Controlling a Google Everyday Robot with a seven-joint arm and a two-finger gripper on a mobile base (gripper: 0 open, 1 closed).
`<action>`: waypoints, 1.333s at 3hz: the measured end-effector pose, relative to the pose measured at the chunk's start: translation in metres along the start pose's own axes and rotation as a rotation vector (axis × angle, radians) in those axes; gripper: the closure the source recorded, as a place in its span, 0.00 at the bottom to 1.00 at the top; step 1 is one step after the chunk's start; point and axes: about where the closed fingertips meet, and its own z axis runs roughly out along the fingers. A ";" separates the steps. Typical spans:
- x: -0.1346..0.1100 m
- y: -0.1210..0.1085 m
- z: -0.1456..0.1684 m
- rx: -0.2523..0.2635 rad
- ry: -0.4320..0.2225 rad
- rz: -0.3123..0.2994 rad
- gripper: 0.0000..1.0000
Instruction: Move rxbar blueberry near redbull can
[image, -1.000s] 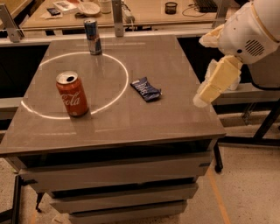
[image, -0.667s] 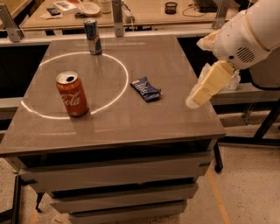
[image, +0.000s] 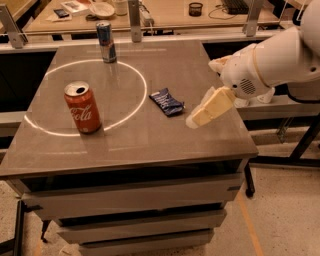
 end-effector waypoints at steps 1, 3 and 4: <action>0.005 -0.001 0.025 -0.013 -0.046 0.025 0.00; 0.021 -0.007 0.057 0.045 -0.085 0.082 0.00; 0.014 -0.014 0.069 0.070 -0.177 0.121 0.00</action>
Offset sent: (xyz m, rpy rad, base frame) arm 0.0264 0.0139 -0.0704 0.0686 0.0140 -0.0978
